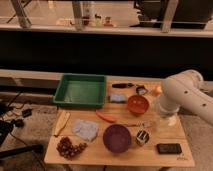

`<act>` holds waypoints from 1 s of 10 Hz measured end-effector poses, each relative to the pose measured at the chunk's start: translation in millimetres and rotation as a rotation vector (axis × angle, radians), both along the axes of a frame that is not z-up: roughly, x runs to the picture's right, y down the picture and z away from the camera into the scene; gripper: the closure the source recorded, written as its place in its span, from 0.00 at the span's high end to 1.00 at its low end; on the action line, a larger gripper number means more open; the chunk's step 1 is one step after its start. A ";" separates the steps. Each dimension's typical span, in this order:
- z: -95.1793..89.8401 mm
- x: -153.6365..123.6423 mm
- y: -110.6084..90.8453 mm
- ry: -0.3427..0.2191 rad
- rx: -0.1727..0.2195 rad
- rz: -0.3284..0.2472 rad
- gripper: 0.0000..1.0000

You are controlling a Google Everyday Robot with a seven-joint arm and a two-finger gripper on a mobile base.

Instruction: Wipe purple bowl with towel

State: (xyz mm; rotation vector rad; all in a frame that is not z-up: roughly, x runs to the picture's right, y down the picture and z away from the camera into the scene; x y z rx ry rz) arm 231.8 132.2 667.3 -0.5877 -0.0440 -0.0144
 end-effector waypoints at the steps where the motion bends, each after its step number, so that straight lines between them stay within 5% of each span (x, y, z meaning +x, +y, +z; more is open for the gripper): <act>1: -1.5 -23.9 7.7 -0.038 -0.016 -0.014 0.80; 6: 2.0 -125.2 40.0 -0.216 -0.051 -0.107 0.80; 10: 2.4 -131.7 41.8 -0.224 -0.056 -0.114 0.80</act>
